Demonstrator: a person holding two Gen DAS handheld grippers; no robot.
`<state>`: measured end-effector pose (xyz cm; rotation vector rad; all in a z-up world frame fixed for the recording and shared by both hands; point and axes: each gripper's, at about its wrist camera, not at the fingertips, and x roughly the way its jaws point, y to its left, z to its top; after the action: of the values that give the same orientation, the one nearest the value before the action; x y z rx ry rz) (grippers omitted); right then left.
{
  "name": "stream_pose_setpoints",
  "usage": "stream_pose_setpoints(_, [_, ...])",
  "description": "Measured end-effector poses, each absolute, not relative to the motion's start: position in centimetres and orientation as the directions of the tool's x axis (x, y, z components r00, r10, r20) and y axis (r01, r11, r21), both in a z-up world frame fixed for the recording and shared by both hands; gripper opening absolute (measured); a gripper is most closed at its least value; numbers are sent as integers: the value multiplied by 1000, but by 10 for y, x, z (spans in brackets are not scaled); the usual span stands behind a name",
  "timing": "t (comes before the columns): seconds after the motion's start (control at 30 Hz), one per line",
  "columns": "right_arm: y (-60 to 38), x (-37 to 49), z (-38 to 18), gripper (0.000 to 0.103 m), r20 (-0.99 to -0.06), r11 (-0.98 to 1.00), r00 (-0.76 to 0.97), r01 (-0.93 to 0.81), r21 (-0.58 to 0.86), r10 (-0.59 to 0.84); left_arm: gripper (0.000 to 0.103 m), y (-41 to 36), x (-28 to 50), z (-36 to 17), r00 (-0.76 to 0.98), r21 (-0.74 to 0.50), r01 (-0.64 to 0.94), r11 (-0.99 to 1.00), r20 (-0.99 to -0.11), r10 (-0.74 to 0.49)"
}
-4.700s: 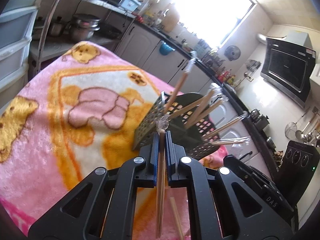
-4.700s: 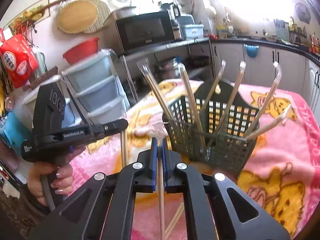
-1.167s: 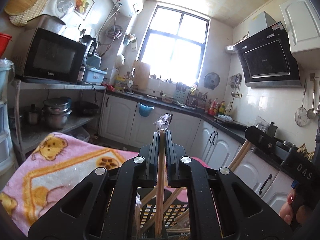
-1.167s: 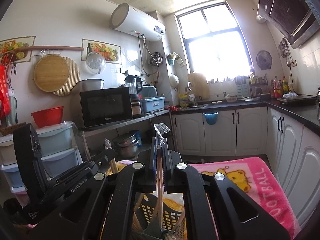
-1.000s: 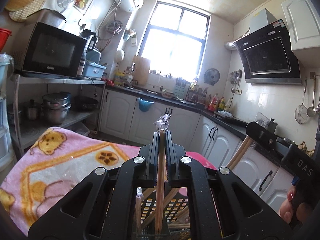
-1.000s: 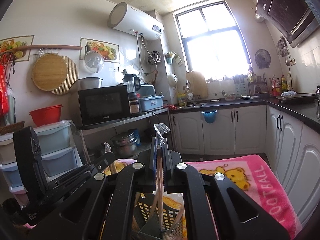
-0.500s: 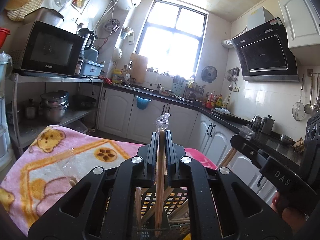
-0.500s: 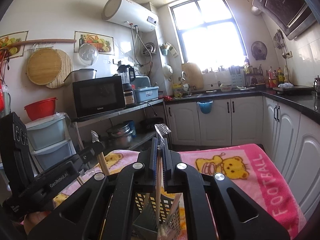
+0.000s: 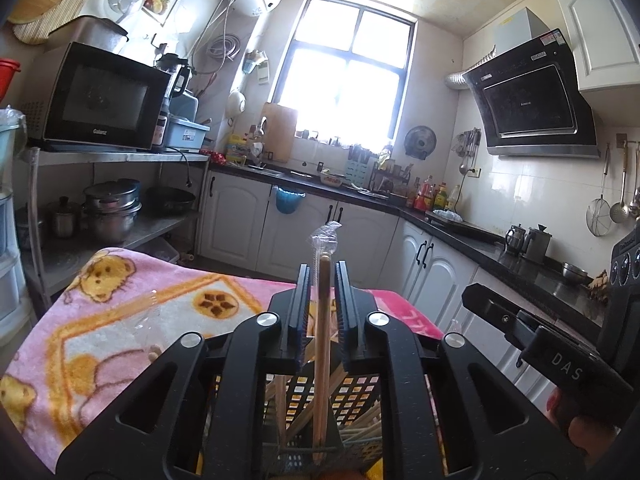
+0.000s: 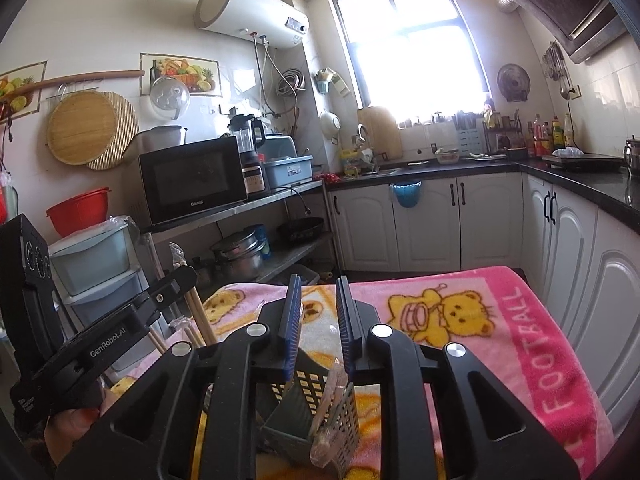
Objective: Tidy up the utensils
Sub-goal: 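Open both tools to release the chopsticks into the caddy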
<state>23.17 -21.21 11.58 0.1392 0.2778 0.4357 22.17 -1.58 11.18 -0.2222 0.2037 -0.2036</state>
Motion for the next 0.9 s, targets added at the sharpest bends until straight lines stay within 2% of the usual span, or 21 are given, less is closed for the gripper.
stream_pose_setpoints(0.23, [-217,224,118,25,-262,898,862,-392,197,434,20,-10,216,111,952,-241,159,958,-221,-214])
stream_pose_setpoints(0.4, [-218,219,121,25,-266,898,861,-392,198,435,20,-4,210,111,956,-243,133,961,-223,-189])
stream_pose_setpoints(0.53, [-220,214,124,25,-258,896,862,-394,202,437,7,4,207,110,962,-246,104,964,-221,-160])
stream_pose_setpoints(0.9, [-224,198,126,25,-255,888,854,-406,218,453,4,17,195,97,955,-271,89,958,-250,-159])
